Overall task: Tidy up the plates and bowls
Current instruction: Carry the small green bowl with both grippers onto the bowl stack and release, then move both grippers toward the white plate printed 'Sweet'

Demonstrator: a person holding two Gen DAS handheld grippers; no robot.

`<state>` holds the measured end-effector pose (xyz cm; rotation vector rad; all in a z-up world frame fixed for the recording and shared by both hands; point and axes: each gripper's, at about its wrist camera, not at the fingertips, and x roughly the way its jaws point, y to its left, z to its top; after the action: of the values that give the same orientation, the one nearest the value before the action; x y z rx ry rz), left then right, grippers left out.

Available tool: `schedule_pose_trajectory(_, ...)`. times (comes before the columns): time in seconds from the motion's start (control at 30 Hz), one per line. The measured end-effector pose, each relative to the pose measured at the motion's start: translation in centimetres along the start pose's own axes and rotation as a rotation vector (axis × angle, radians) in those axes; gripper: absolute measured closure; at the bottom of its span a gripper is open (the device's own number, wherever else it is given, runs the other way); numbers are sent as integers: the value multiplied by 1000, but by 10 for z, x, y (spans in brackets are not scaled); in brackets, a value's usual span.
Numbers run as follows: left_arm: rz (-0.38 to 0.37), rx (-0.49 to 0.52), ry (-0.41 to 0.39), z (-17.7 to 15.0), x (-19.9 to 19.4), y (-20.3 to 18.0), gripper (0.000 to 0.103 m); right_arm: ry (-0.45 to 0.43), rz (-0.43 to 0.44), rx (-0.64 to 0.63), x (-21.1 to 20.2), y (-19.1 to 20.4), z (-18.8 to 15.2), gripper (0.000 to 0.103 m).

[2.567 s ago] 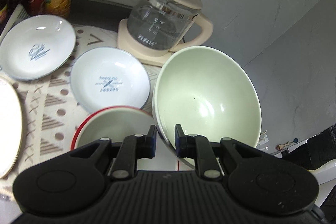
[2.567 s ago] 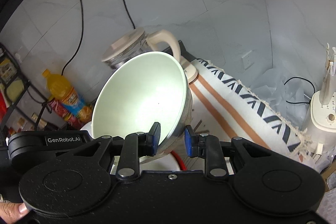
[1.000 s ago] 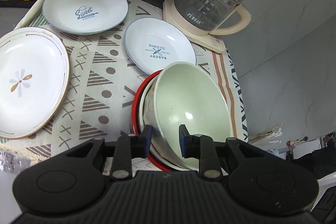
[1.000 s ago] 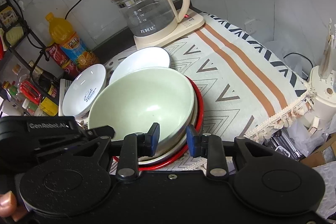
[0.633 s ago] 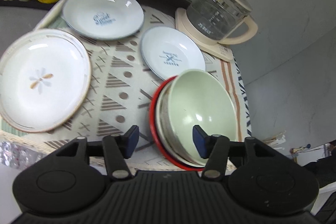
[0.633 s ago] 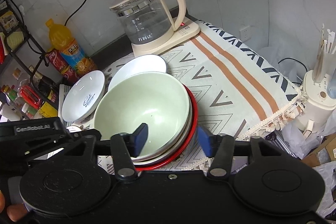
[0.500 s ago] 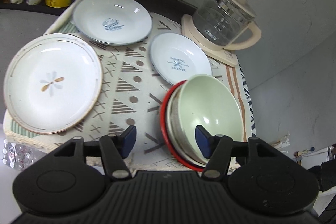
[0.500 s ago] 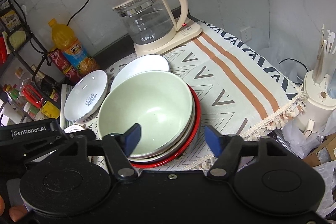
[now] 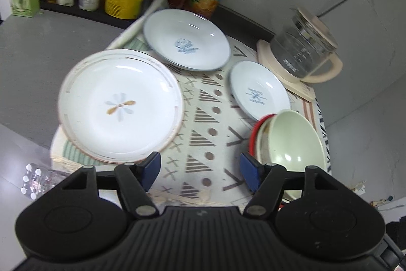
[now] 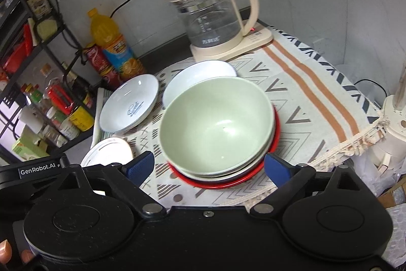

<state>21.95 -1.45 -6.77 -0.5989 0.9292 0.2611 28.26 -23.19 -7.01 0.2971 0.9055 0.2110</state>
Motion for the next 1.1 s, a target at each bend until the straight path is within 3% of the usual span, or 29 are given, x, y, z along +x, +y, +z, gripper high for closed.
schedule_pose_trajectory(0.13,22,-20,-7,1,-7,15,33,6,8,-20,0,14,-2,4)
schedule_pose_trajectory(0.2,34,-24,-11,1,-10,21,27,3,23,-31,0,22,-4,2)
schedule_pose_trajectory(0.67,90,-65,-47,19,-15,65,26,23,85,-98,18,74,-8,0)
schedule_pose_trajectory(1.0,127,-79,-47,53,-5,94,26,64,116,-128,53,111,-3,0)
schedule_pose_trajectory(1.1,90,-88,-34,70,4,97,26,65,125,-131,63,119,1,0)
